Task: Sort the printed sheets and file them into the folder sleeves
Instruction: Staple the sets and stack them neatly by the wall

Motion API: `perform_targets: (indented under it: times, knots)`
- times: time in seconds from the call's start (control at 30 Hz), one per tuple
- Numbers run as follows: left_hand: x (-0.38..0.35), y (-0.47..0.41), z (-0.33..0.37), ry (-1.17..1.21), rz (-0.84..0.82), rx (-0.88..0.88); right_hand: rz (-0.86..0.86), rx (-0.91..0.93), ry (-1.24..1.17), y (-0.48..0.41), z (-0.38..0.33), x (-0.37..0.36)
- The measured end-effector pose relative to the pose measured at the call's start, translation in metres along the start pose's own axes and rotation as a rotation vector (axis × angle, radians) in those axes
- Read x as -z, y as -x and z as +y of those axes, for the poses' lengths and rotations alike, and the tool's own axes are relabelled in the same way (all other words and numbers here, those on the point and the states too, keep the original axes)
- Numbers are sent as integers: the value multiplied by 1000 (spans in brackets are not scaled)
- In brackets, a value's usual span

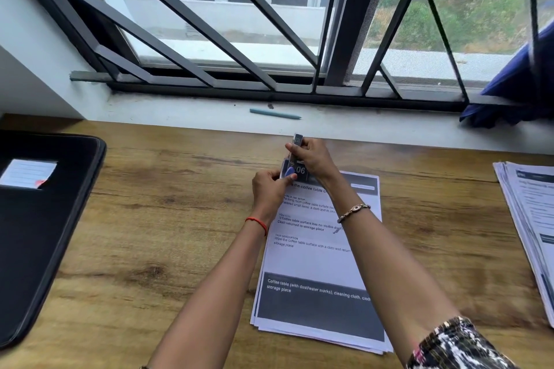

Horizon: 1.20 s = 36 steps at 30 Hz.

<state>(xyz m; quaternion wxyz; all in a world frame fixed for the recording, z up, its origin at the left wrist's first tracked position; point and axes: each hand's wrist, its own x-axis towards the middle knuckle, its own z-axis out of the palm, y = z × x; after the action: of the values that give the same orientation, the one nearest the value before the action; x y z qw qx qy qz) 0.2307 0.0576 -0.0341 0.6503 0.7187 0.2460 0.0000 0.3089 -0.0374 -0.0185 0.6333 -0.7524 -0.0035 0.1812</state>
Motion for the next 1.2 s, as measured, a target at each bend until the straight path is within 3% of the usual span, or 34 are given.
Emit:
perform_targets:
  times: [0.1, 0.37, 0.57, 0.67, 0.77, 0.9, 1.07, 1.2]
  knots:
    - [-1, 1, 1, 4, 40, -10, 40, 29, 3, 3, -2, -2]
    - [12, 16, -2, 28, -165, -1, 62, 31, -215, 15, -16, 15]
    - [18, 37, -14, 7, -103, -64, 492, 41, -492, 26, -33, 48]
    - [15, 41, -4, 75, -79, -69, 654, 29, -340, 45, -29, 80]
    - [9, 43, 10, 141, -44, -102, 668, -55, -52, 73, -18, 114]
    - [-9, 49, 30, 252, -25, -97, 715, -163, 122, 113, -10, 154]
    - [-51, 60, 42, 333, 0, -46, 477, -203, 31, 169, 3, 208]
    - [-106, 68, 45, 372, -9, 31, 406, -213, 72, 208, 20, 252]
